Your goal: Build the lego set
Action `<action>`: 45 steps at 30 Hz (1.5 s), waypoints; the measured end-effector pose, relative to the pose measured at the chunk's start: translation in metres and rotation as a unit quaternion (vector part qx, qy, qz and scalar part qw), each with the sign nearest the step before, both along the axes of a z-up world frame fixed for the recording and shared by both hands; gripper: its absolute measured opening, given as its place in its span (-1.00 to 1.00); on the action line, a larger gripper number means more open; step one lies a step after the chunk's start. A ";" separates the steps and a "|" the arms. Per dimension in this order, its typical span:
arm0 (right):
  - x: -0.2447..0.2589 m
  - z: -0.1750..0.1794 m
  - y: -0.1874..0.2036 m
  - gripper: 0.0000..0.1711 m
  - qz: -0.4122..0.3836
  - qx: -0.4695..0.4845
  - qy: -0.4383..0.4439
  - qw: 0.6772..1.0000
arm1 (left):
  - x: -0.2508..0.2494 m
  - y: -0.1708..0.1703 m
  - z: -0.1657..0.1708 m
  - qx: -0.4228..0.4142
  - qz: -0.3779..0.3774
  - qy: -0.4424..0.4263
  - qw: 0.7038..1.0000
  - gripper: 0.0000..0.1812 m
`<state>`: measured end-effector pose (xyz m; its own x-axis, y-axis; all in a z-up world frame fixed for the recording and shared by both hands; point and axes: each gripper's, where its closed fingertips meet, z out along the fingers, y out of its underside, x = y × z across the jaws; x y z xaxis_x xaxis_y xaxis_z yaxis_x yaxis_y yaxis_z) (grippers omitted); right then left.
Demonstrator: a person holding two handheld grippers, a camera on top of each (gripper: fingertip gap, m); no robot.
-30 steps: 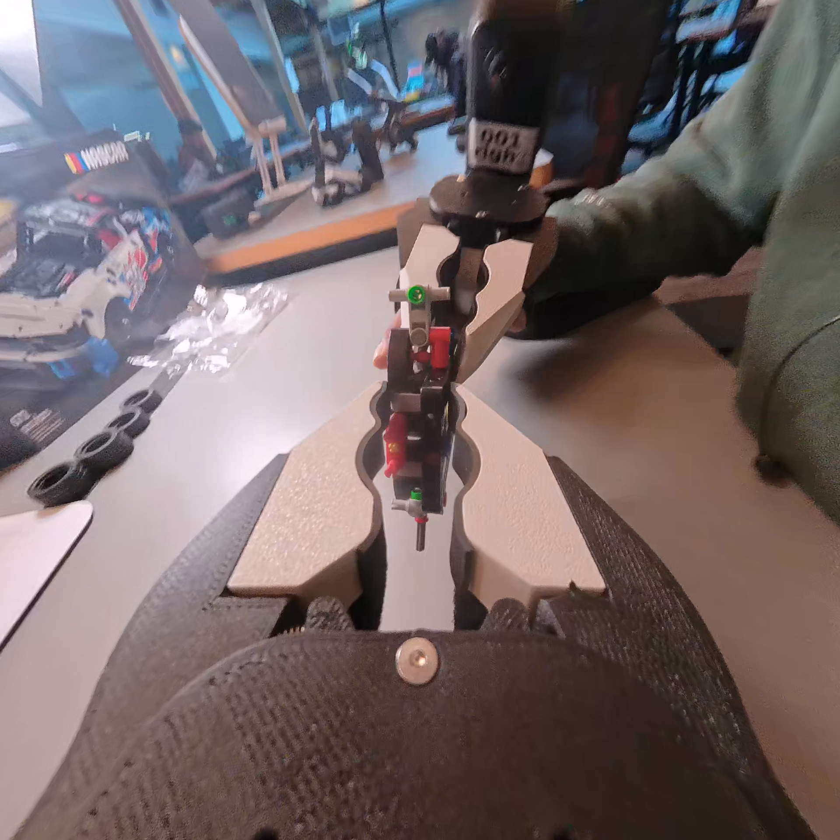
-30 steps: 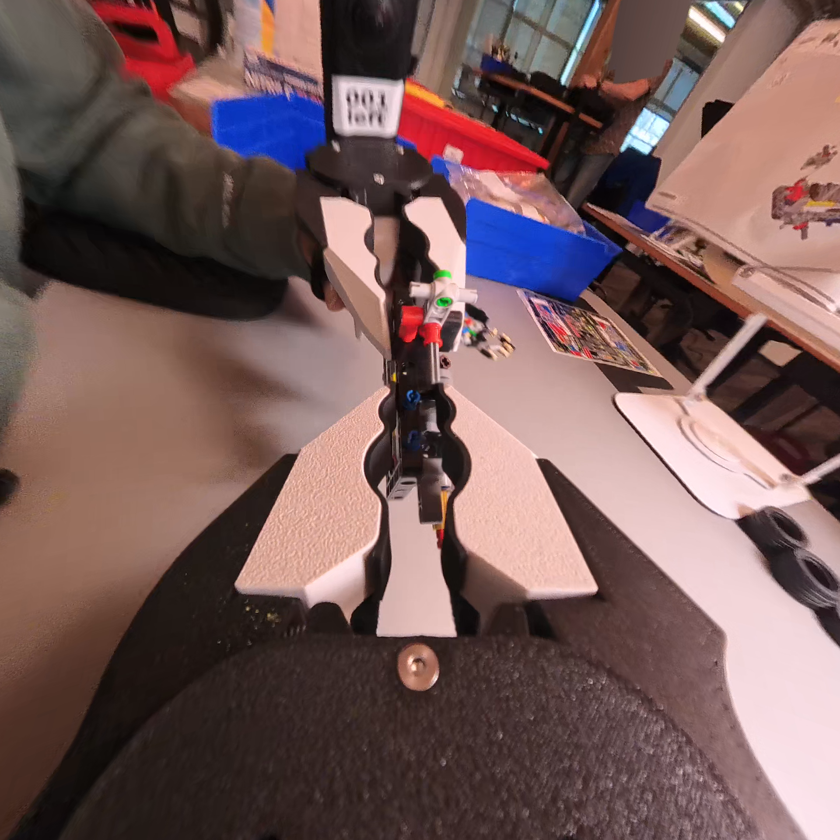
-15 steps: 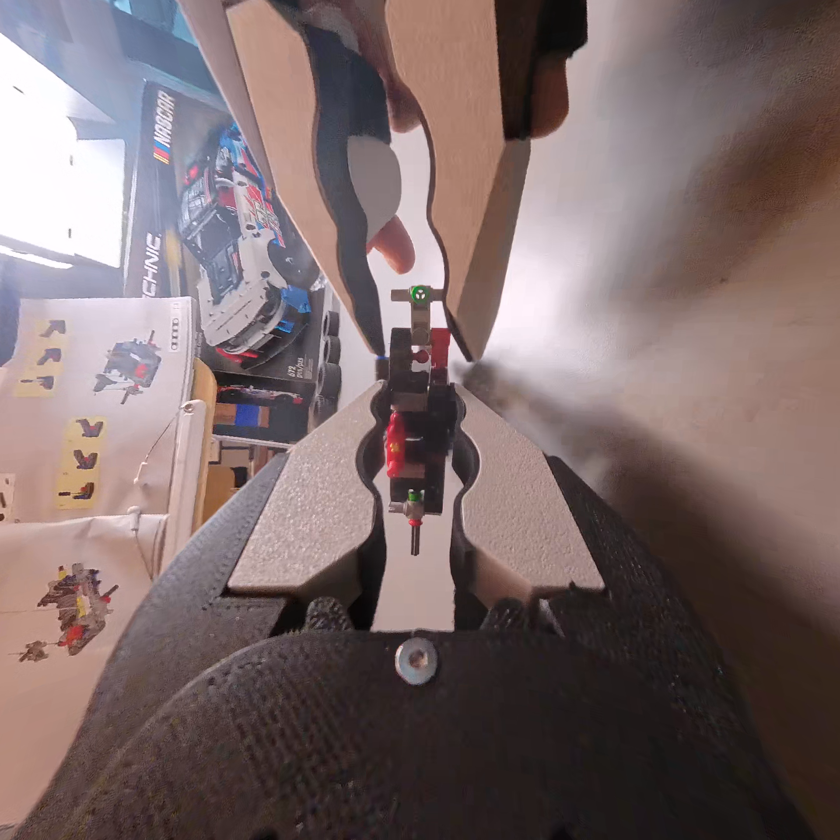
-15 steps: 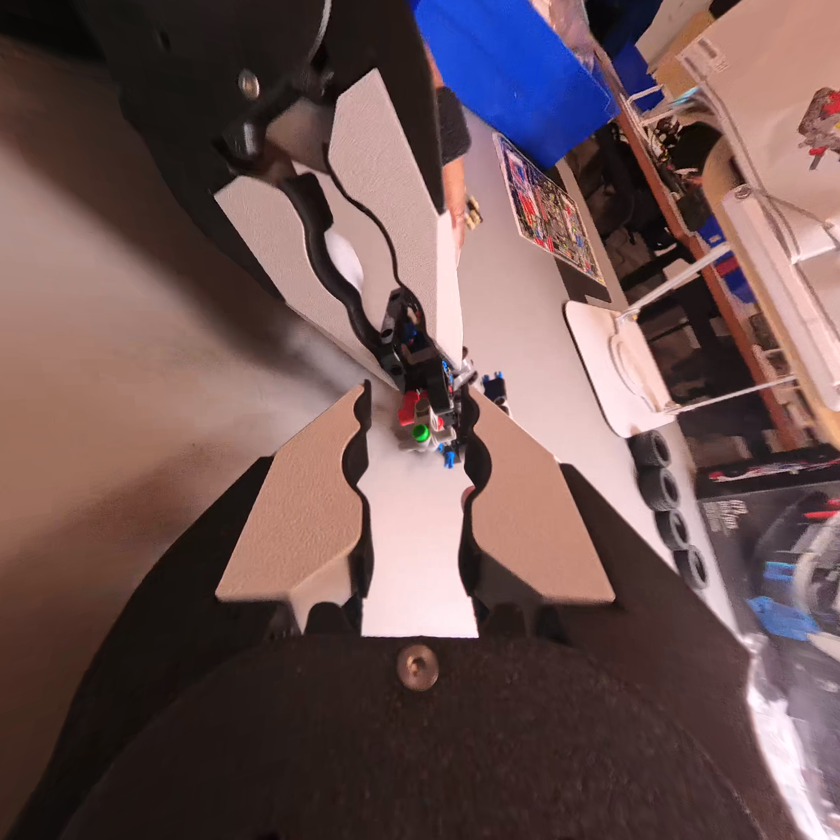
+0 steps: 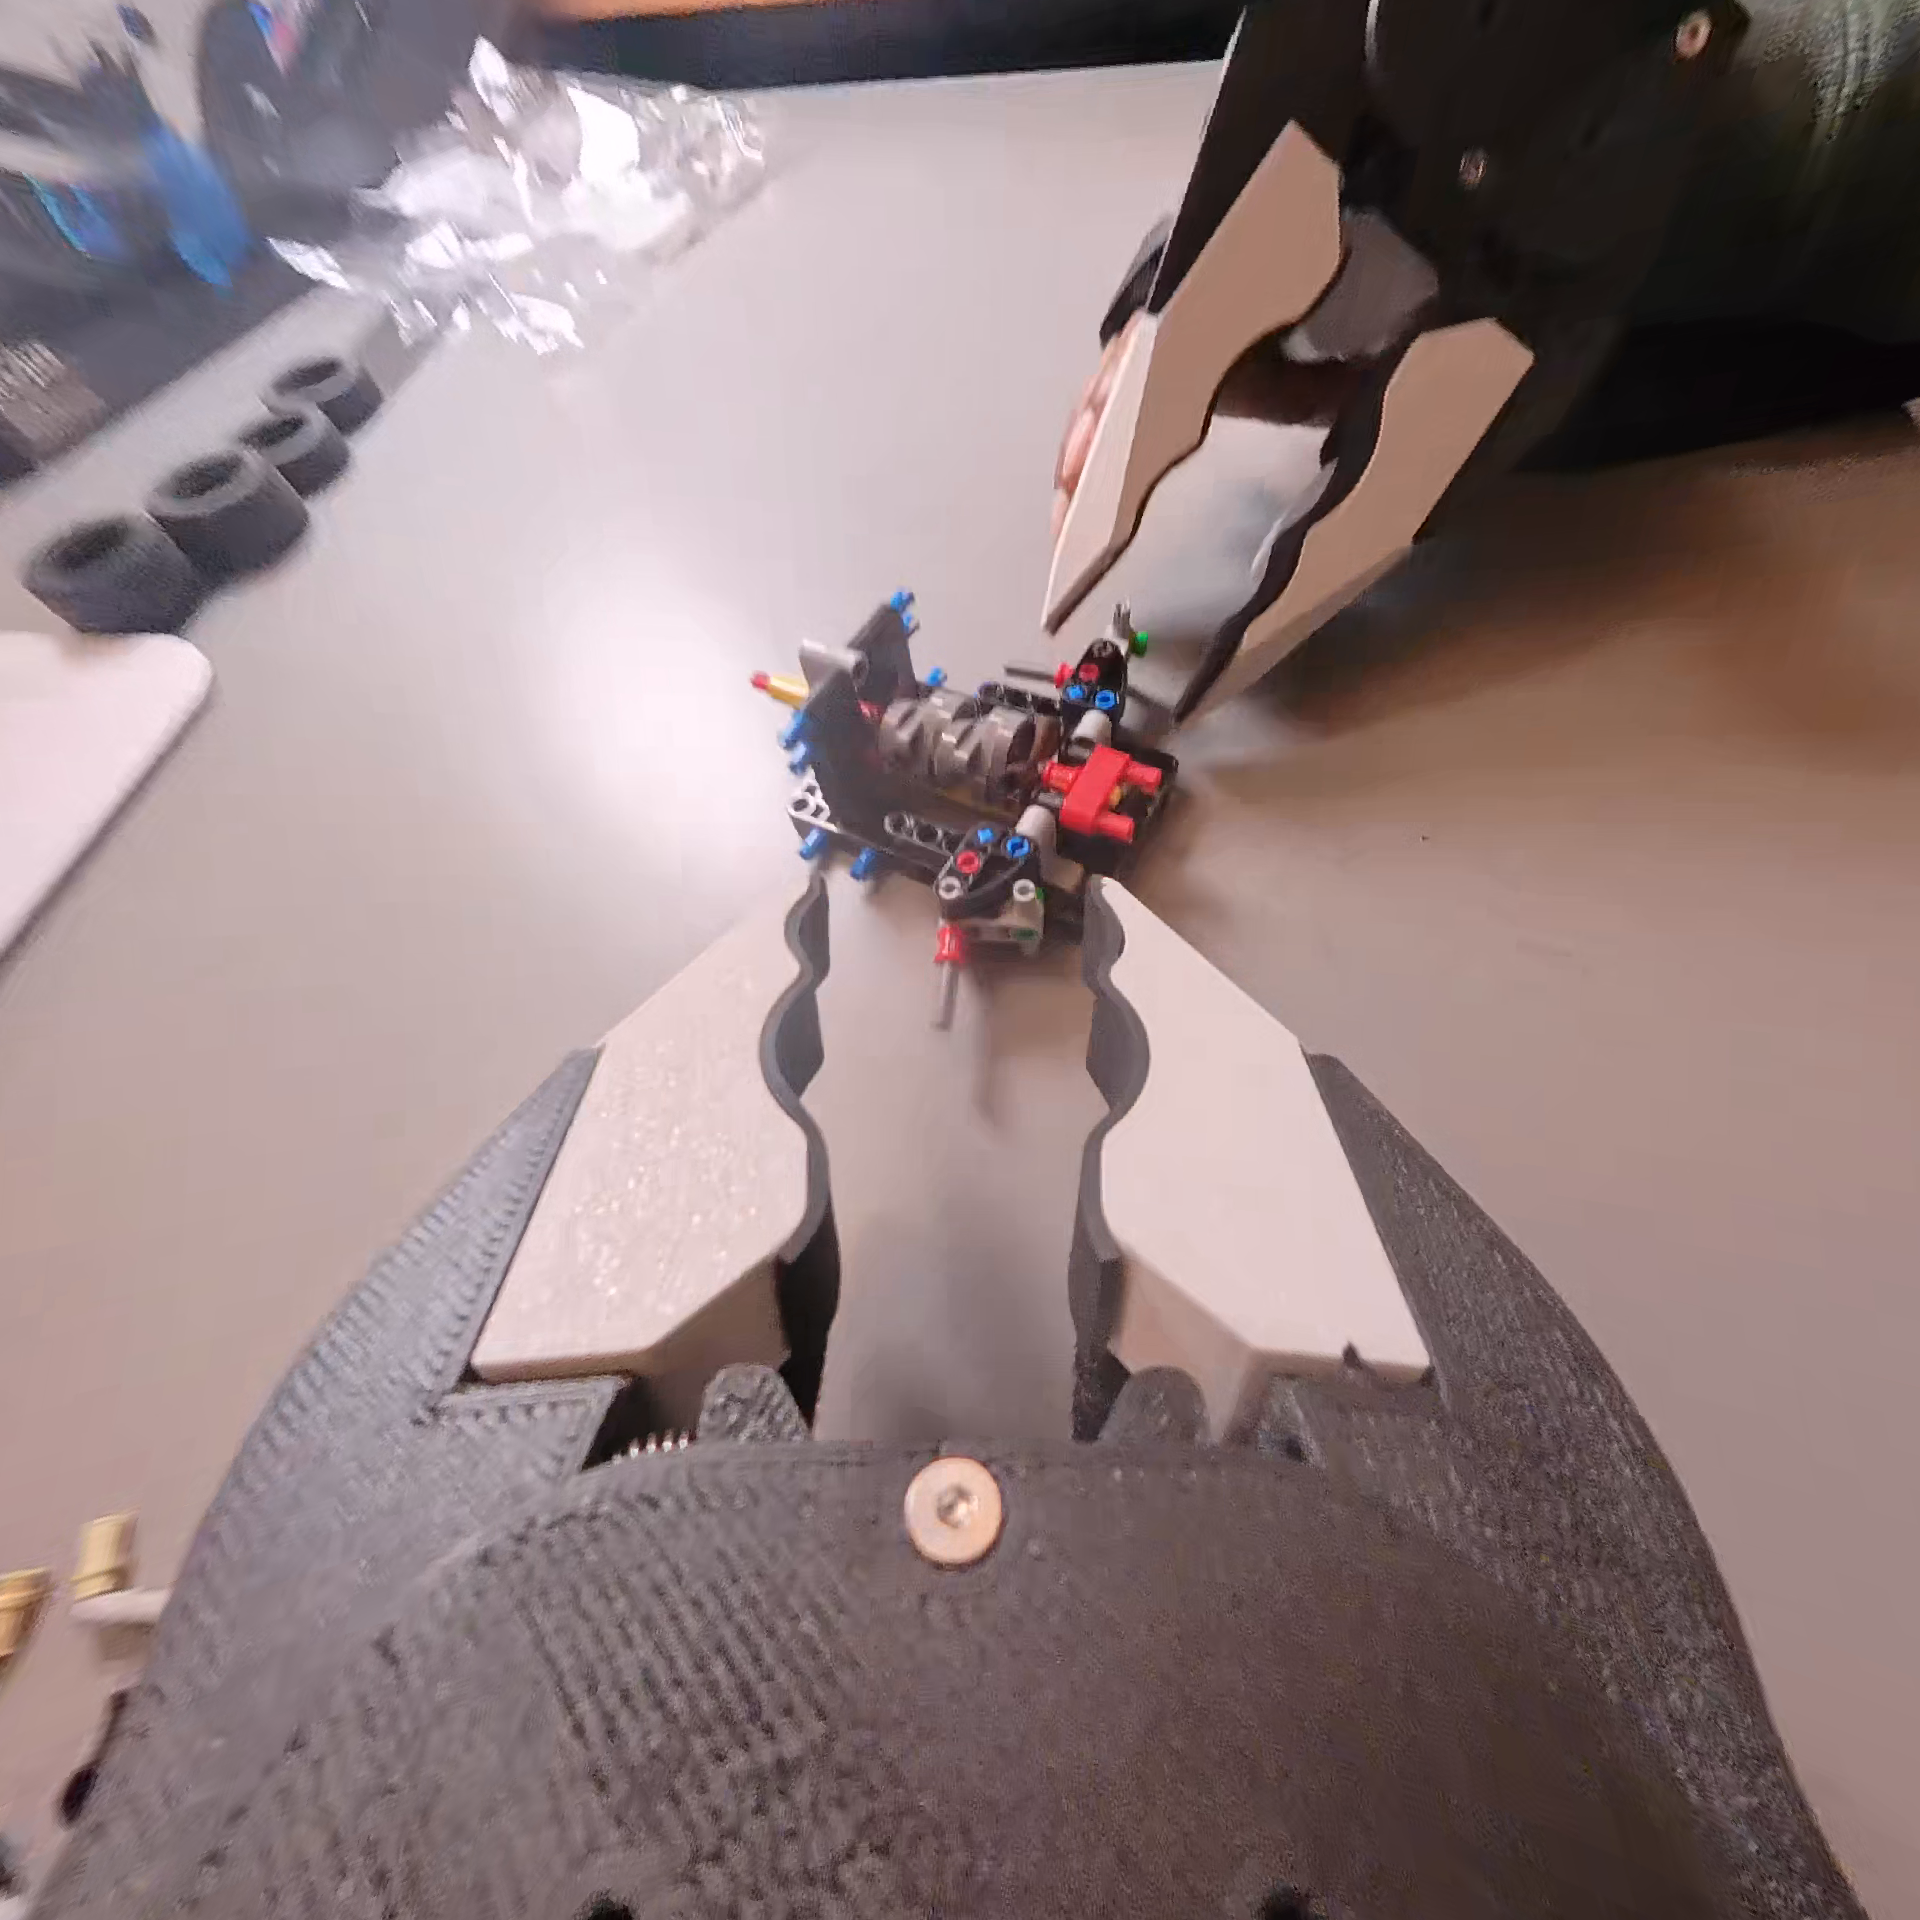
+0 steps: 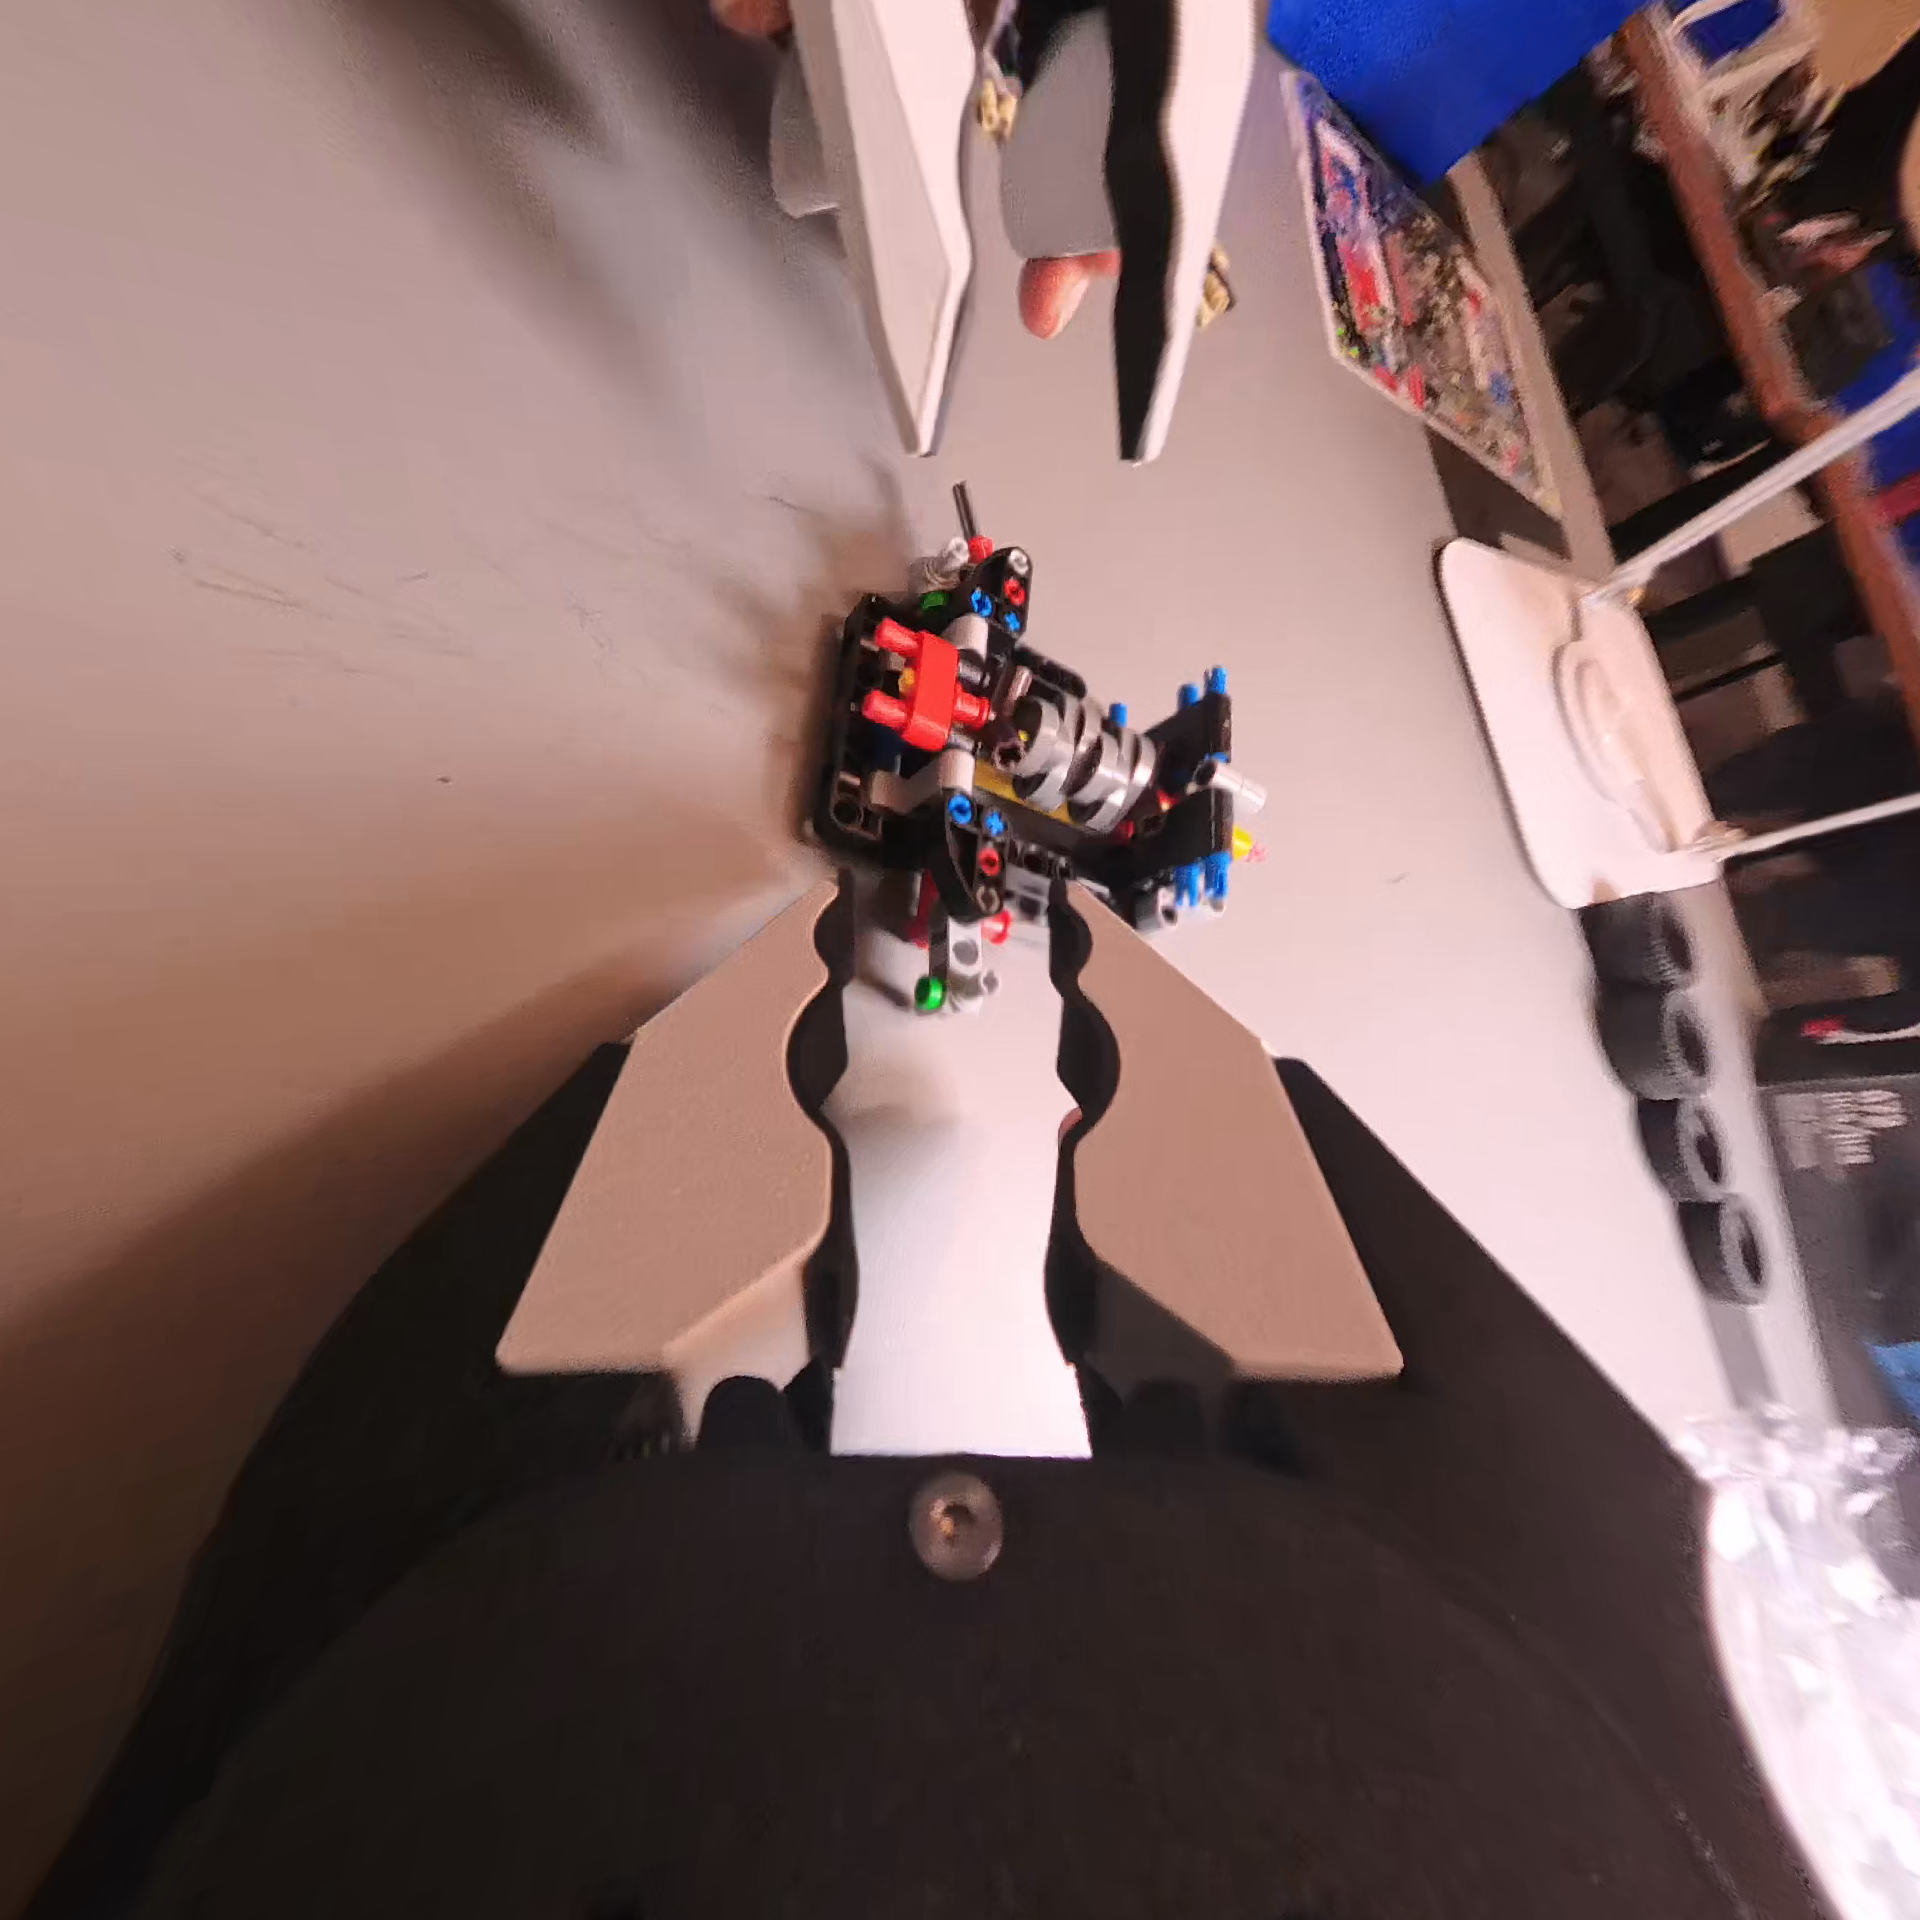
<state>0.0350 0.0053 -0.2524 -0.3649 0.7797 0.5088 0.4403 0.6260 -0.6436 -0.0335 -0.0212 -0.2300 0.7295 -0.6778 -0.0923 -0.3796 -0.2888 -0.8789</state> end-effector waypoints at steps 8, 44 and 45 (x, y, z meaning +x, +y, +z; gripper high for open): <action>0.017 -0.012 0.018 -0.76 -0.028 -0.086 -0.041 0.995 | 0.005 -0.005 -0.038 -0.054 -0.033 0.083 0.995 -0.74; 0.017 -0.013 0.016 -0.88 -0.040 -0.085 -0.042 0.995 | 0.003 -0.017 -0.037 -0.041 -0.079 0.090 0.992 -0.94; 0.017 -0.013 0.015 -0.88 -0.037 -0.085 -0.042 0.995 | 0.001 -0.015 -0.038 -0.041 -0.072 0.092 0.992 -0.94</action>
